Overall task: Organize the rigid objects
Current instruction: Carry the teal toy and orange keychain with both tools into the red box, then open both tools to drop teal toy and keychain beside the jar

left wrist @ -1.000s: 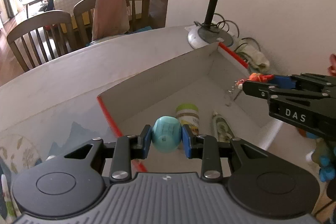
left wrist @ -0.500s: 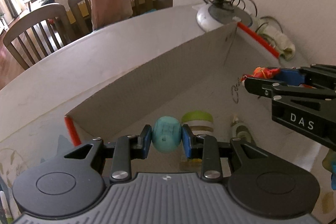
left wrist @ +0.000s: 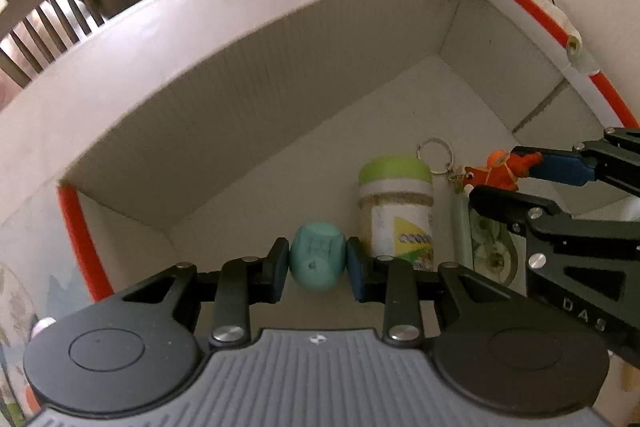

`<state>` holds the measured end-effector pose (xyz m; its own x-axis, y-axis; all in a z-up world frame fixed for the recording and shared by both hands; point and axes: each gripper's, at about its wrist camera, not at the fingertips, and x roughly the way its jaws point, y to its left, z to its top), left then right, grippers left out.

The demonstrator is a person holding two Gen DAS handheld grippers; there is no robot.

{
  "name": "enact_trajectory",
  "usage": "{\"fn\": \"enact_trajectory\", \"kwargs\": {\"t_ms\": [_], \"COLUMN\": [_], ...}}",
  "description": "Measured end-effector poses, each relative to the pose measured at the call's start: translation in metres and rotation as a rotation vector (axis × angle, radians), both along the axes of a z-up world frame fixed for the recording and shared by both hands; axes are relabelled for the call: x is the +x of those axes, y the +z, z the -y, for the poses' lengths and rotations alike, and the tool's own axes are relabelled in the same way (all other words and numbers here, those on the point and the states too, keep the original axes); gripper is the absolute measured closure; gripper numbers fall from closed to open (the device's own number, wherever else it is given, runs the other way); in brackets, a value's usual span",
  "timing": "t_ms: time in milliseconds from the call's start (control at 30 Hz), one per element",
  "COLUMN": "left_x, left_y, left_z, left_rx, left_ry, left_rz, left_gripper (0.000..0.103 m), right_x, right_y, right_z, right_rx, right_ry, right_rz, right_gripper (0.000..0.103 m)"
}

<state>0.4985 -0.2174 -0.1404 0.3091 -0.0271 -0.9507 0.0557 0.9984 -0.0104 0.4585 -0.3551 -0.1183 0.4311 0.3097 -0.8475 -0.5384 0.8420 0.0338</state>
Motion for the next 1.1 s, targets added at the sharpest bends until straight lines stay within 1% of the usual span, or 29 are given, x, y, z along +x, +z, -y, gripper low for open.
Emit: {"fn": "enact_trajectory", "kwargs": {"t_ms": [133,367,500,600,667,700,767,800,833,1000,1100], "left_x": [-0.003,-0.013,-0.023,-0.035,-0.038,-0.042,-0.046,-0.050,-0.054,-0.069,-0.077], "left_y": [-0.004,0.003,0.011,0.018,0.021,0.025,0.035,0.039,0.044,0.061,0.071], "left_z": [-0.002,-0.002,-0.001,-0.005,-0.004,-0.004,-0.001,-0.001,-0.002,-0.007,-0.014], "left_rx": [-0.005,-0.016,-0.029,-0.064,-0.084,-0.097,-0.099,-0.098,-0.103,-0.117,-0.123], "left_ry": [0.018,0.023,0.021,0.019,0.022,0.017,0.012,0.010,0.007,0.003,0.006], "left_rz": [-0.019,0.013,0.037,0.054,0.070,0.085,0.108,0.121,0.134,0.176,0.197], "left_gripper": [0.073,0.073,0.072,0.071,0.061,0.060,0.050,0.048,0.047,0.047,0.047], "right_x": [-0.006,-0.011,-0.016,-0.020,-0.023,-0.025,-0.029,-0.030,-0.032,-0.047,-0.058], "right_y": [0.000,0.007,0.014,0.022,0.029,0.032,0.038,0.041,0.044,0.059,0.068], "right_z": [0.001,0.007,0.011,0.015,0.016,0.016,0.016,0.016,0.016,0.012,0.007], "right_rx": [-0.009,0.009,0.030,0.055,0.065,0.071,0.077,0.078,0.080,0.100,0.112], "right_ry": [0.011,0.009,-0.004,-0.018,-0.027,-0.031,-0.034,-0.036,-0.038,-0.044,-0.042], "right_rz": [-0.012,-0.012,-0.008,-0.001,0.010,0.015,0.024,0.029,0.035,0.069,0.085], "right_gripper": [0.069,0.066,0.062,0.057,0.054,0.053,0.052,0.051,0.050,0.040,0.040]}}
